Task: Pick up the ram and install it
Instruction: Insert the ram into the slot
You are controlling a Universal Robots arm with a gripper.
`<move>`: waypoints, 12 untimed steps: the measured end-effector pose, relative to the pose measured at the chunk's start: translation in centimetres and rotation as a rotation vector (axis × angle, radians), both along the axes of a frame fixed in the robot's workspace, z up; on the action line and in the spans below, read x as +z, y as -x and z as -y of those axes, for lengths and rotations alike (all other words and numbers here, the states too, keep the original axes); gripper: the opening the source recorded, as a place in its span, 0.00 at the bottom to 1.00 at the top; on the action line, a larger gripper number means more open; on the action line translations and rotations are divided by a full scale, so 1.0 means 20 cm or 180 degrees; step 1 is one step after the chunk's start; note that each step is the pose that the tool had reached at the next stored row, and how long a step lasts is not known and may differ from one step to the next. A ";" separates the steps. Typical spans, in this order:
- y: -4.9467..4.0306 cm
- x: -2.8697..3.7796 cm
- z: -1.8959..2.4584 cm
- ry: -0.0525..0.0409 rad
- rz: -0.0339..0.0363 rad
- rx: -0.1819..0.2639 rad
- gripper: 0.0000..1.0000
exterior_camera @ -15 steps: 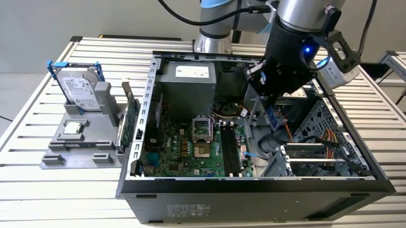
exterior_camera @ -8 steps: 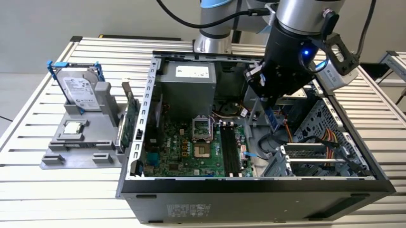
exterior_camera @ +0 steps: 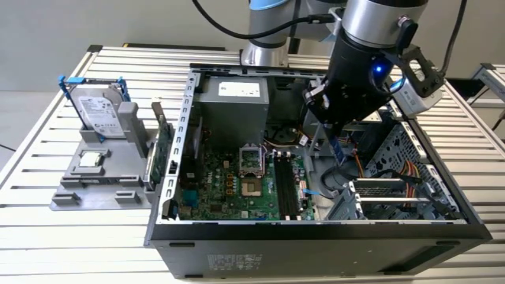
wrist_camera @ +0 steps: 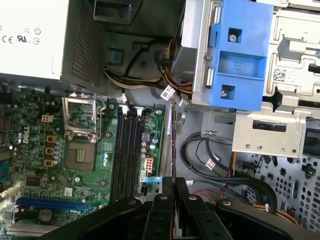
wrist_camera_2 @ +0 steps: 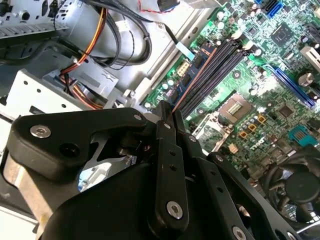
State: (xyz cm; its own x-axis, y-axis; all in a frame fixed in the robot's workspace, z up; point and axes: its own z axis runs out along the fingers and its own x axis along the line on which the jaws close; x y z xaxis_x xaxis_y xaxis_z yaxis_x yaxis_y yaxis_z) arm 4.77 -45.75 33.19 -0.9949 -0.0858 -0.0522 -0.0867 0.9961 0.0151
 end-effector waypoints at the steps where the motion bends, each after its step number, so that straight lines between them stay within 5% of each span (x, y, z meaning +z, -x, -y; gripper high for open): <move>1: 0.003 -0.003 0.000 0.0000 0.0006 -0.0005 0.00; 12: 0.054 -0.039 0.000 0.0001 0.0050 -0.0116 0.00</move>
State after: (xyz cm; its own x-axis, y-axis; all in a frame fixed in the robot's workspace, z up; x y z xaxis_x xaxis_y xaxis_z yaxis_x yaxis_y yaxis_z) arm 3.68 -45.75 32.41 -0.9965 -0.0495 -0.0677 -0.0505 0.9986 0.0139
